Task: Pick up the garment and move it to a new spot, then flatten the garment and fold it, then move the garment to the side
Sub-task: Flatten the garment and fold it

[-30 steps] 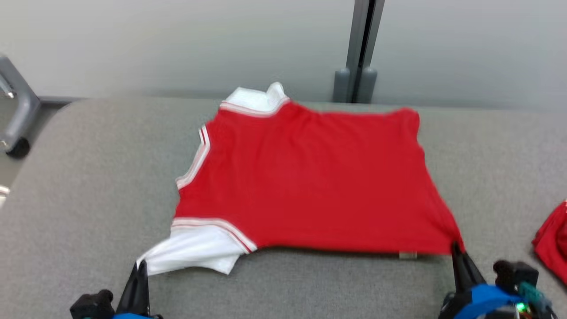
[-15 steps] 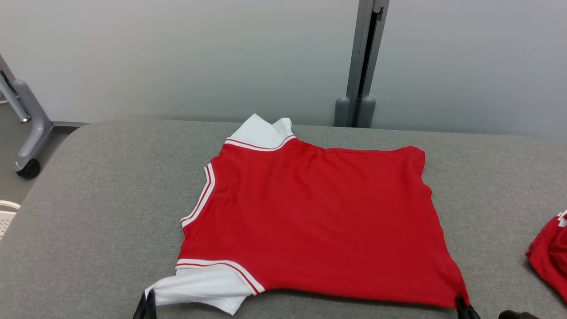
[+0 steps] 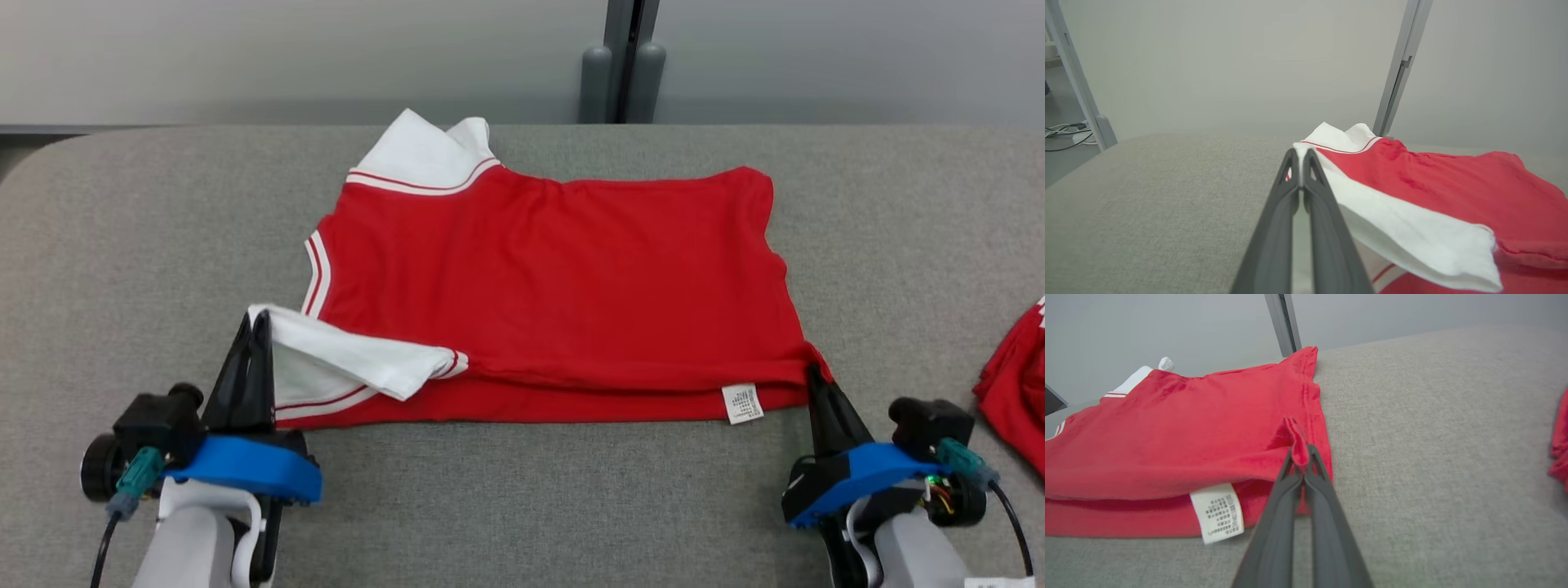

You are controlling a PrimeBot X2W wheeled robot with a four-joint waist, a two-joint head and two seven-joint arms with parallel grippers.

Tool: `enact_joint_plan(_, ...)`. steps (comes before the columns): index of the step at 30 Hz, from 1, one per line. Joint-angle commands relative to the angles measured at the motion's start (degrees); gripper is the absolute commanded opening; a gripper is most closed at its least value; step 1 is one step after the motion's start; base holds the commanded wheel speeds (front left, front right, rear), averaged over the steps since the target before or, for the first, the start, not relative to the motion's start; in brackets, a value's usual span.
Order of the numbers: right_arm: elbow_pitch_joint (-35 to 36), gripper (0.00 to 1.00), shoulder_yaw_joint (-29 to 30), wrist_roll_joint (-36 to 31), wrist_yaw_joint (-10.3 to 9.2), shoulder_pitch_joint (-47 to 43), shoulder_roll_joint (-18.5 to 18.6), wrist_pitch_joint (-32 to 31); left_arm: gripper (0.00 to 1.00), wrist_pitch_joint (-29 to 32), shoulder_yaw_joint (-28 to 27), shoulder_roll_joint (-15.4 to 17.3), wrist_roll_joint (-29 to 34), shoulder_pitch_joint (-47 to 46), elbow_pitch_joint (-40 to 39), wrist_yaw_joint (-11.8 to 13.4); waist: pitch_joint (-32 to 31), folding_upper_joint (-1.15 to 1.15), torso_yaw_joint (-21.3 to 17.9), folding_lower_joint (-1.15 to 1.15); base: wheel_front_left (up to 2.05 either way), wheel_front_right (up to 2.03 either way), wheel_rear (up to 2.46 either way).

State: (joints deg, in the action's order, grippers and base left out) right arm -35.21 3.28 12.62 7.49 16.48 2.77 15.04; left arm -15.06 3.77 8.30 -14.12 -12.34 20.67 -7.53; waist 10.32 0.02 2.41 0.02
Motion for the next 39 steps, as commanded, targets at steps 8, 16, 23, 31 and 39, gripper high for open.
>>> enact_joint_plan(8,-2.6,0.00,0.6,-0.8,0.01,8.8,0.3,0.2,0.00,-0.1,2.8,2.6,-1.9,-9.7,2.8,0.1,6.5,-0.02,-0.6,-0.02,0.00,0.00,0.00)
enact_joint_plan(16,-2.2,0.00,1.8,0.0,0.01,11.8,0.3,0.2,0.00,-0.1,3.8,4.8,-3.0,-14.5,4.3,0.1,10.0,-0.02,-0.8,-0.02,0.00,0.00,0.00)
enact_joint_plan(23,-0.2,1.00,2.1,-0.1,0.01,11.4,0.3,0.2,1.00,-0.1,3.3,4.4,-4.3,-14.3,4.9,0.1,10.4,-0.02,-0.8,-0.02,0.00,0.00,0.00)
enact_joint_plan(31,3.0,1.00,2.8,0.9,0.01,7.0,0.3,0.2,1.00,-0.1,0.3,2.0,-5.4,-7.0,6.4,0.1,6.8,-0.02,-1.0,-0.02,0.00,0.00,0.00)
enact_joint_plan(39,5.3,1.00,1.6,2.1,0.02,3.3,0.3,0.2,1.00,-0.1,-1.1,1.3,-5.2,-2.0,13.5,0.1,4.9,-0.02,-2.9,-0.02,0.00,0.00,0.00)
